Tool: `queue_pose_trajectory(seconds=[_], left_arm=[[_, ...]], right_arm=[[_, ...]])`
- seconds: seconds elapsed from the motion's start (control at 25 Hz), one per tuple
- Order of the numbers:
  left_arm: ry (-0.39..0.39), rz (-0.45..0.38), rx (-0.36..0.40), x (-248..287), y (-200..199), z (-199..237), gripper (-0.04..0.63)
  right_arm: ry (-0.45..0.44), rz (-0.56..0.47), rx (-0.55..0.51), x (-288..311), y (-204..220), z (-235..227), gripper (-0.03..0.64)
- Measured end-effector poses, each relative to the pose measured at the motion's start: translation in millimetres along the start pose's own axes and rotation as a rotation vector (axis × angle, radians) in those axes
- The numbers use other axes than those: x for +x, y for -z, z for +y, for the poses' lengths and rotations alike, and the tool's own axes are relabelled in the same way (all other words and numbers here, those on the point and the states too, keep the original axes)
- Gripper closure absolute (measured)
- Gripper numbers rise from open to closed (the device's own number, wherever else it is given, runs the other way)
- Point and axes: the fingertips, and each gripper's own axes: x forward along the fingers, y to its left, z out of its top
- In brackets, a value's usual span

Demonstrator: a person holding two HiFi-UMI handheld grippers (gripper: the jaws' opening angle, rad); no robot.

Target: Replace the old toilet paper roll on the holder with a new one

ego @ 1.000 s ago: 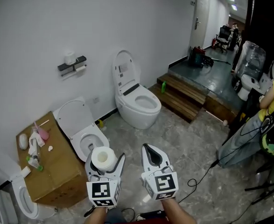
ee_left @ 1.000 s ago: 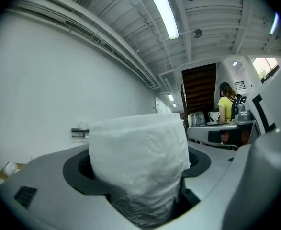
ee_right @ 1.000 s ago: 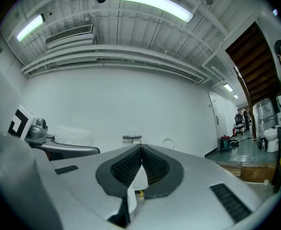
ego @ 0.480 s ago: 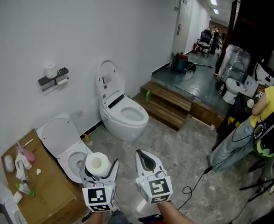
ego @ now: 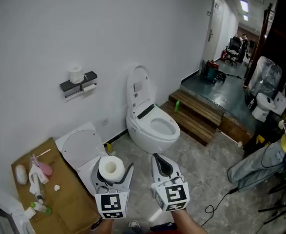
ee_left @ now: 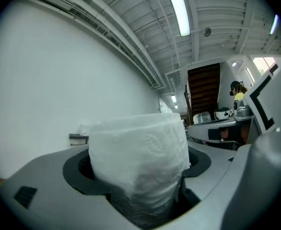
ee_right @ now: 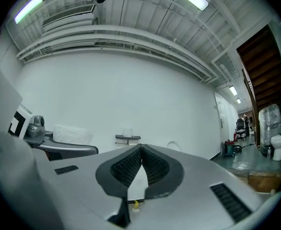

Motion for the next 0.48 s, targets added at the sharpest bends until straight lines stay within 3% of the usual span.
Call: queue_pose_trajectory(seconds=[0.24,0.48], left_arm=[[-0.066,0.021,-0.006,34.5,9.3,52.8,0.15],[-0.094,0.041,-0.011,90.9,22.0,67.0,0.15]], right_arm=[[-0.062,0.003,0.01,67.1,8.2,17.9,0.6],[-0.094,-0.007,0.022,130.4,18.1,-9.9,0.599]])
